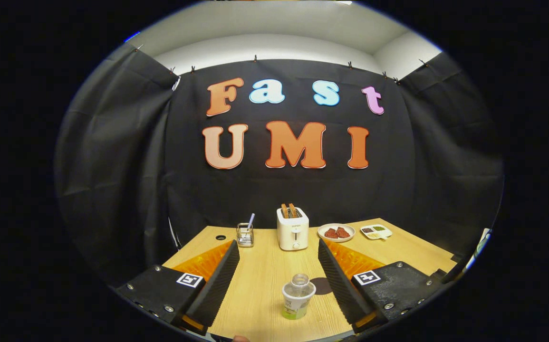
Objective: Take the bottle from table, then pour the juice into the cup, finally place the bottle on the coaster
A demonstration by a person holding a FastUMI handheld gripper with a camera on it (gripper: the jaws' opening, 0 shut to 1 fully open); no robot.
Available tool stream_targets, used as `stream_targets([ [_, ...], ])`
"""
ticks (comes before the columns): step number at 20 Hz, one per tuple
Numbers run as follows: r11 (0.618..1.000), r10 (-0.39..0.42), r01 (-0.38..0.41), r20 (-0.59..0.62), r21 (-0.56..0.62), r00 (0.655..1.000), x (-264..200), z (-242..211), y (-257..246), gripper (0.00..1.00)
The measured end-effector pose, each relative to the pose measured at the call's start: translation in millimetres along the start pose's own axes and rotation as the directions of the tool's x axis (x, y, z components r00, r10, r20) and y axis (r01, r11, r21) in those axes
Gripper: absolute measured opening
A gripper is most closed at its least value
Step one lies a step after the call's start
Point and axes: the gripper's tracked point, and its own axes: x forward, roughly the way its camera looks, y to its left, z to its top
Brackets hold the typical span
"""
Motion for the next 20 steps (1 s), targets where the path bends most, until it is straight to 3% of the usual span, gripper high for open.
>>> stream_targets([
  [9,0.999,-0.044,0.042,-0.135,-0.015,0.990,31.0,-83.6,-23.9,0.99],
  [20,0.999,-0.038,0.033,-0.251,-0.022,0.967,57.1,-157.7,-23.4,0.99],
])
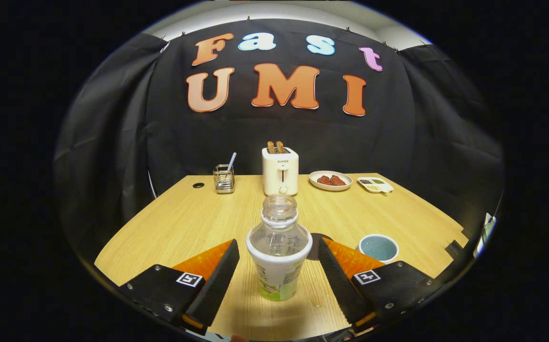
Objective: Take the bottle from table, then pour the juice into the cup, finally place the bottle on the coaster
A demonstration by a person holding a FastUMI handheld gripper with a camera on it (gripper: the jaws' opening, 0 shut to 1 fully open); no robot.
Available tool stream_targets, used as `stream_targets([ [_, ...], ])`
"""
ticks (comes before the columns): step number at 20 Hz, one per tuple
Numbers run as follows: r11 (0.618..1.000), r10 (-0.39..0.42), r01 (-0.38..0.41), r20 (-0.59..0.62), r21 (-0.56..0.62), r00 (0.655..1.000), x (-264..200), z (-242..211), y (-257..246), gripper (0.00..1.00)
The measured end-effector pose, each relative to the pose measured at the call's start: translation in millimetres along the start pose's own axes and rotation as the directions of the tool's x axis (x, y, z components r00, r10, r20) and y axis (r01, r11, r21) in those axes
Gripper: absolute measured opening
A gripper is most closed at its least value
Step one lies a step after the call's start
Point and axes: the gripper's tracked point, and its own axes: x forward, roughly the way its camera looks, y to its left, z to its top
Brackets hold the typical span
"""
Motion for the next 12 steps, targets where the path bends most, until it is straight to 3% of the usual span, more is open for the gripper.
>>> stream_targets([
  [12,0.999,-0.001,-0.002,-0.071,-0.043,0.997,30.3,-45.0,4.4,0.99],
])
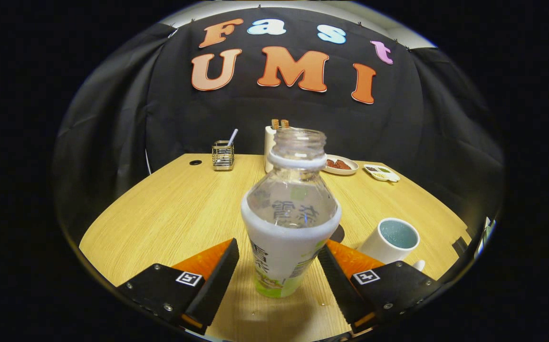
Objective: Take the bottle from table, then pour the juice into the cup, finally place the bottle on the coaster
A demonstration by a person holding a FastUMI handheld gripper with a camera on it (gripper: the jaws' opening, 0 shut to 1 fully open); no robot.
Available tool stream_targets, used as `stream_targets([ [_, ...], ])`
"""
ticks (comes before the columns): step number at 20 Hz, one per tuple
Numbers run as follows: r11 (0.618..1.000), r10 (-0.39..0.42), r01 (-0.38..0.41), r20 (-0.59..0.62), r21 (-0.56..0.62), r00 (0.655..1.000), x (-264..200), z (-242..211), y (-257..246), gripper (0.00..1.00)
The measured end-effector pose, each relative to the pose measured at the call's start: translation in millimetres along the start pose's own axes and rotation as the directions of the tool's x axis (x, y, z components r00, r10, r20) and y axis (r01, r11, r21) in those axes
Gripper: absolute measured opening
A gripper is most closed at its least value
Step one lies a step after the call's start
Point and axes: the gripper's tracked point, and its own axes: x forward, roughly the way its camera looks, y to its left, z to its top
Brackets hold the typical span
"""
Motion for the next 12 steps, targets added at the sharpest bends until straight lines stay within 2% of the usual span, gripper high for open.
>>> stream_targets([
  [2,1.000,0.012,-0.012,-0.002,0.011,1.000,2.6,-2.5,2.5,0.95],
  [4,1.000,0.011,-0.011,-0.006,0.012,1.000,4.3,-5.3,1.2,0.81],
  [5,0.999,0.017,-0.017,-0.001,0.027,1.000,-1.8,-4.4,2.1,0.69],
  [7,0.999,0.018,-0.018,-0.001,0.043,1.000,1.1,-4.6,1.3,0.61],
  [10,0.997,0.006,-0.006,0.005,0.081,1.000,-3.4,1.8,-4.7,0.58],
  [12,0.987,0.029,-0.035,0.039,0.157,0.999,-8.2,17.7,-2.8,0.59],
])
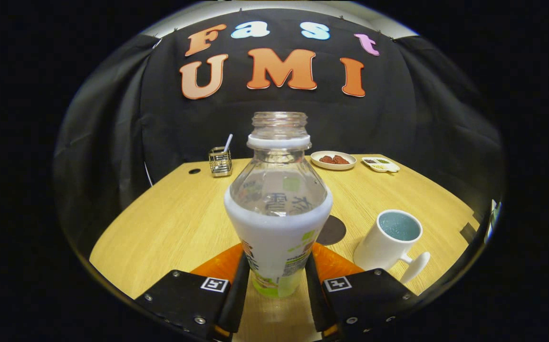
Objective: Take the bottle from table, then pour the juice into the cup, finally place the bottle on the coaster
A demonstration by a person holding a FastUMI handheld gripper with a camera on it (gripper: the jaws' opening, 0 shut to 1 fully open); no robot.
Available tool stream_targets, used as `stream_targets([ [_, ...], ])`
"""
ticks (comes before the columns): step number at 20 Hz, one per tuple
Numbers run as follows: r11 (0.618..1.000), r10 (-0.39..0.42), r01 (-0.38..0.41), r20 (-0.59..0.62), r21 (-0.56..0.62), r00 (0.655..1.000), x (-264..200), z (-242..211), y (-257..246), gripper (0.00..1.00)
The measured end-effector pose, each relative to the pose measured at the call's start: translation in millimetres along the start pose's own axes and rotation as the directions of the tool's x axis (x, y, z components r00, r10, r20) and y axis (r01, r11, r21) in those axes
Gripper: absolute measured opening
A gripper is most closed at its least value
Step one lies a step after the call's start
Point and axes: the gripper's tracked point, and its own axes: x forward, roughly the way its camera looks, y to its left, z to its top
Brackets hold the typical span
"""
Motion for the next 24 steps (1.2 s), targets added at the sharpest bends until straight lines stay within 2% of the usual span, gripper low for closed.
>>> stream_targets([
  [4,0.973,0.076,-0.089,0.069,0.213,0.995,-7.2,32.1,12.1,0.58],
  [7,0.922,0.113,-0.146,0.112,0.359,0.987,-12.8,51.9,15.7,0.58],
  [10,0.871,0.113,-0.161,0.130,0.464,0.985,-13.9,65.1,13.0,0.58],
  [13,0.788,0.128,-0.199,0.161,0.583,0.979,-17.7,82.9,16.7,0.58],
  [19,0.583,0.140,-0.258,0.217,0.771,0.966,-19.1,108.8,11.3,0.58],
  [24,0.469,0.154,-0.274,0.228,0.840,0.961,-20.0,114.8,10.3,0.58],
])
